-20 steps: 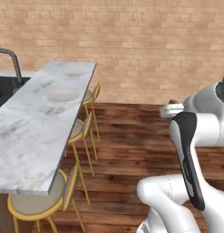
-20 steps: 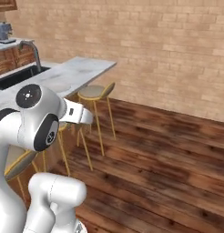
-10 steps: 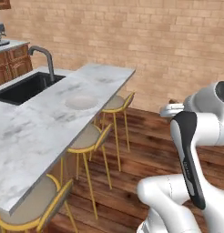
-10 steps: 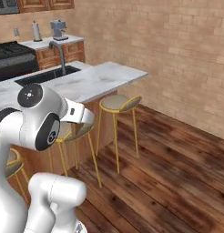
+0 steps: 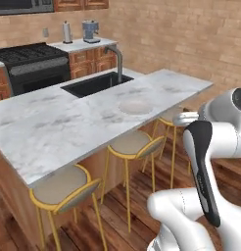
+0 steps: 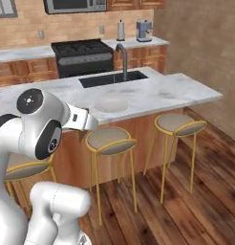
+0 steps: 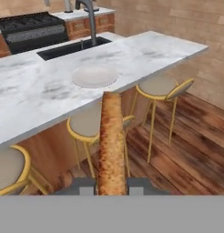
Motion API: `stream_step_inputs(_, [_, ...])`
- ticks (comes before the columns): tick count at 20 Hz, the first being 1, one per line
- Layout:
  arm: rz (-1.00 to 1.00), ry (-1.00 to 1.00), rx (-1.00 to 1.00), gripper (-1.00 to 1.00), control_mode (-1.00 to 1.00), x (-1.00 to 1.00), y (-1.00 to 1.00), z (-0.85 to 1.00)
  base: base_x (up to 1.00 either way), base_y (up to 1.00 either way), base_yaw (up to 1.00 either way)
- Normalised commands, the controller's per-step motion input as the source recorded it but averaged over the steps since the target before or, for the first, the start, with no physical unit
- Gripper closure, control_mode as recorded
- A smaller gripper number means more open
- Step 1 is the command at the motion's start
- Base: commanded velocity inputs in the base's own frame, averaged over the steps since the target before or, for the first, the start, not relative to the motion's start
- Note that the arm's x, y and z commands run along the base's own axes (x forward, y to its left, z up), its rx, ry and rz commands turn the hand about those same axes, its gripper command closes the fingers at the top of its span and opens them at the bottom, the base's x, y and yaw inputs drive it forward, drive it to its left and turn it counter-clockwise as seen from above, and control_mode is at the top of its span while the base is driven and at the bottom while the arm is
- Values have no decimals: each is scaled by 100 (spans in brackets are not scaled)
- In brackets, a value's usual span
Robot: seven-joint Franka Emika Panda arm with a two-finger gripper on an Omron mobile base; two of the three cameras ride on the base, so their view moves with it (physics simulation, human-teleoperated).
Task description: Start the toaster. Once the lever pops up, take the bread to the plate on the dining counter.
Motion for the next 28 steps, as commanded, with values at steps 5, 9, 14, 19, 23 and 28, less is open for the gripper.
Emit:
stream_step_inputs(5, [0, 0, 0, 100, 100, 0, 0, 0, 26, -70, 63])
stream_step_inputs(9, [0, 0, 0, 100, 100, 0, 0, 0, 8, -96, 54])
stream_step_inputs(14, [0, 0, 0, 100, 100, 0, 0, 0, 0, -97, 41])
stream_step_inputs(19, [0, 0, 0, 100, 100, 0, 0, 0, 21, -43, 20])
stream_step_inputs(23, [0, 0, 0, 100, 100, 0, 0, 0, 27, -18, 18])
stream_step_inputs(28, [0, 0, 0, 100, 100, 0, 0, 0, 28, 1, 6])
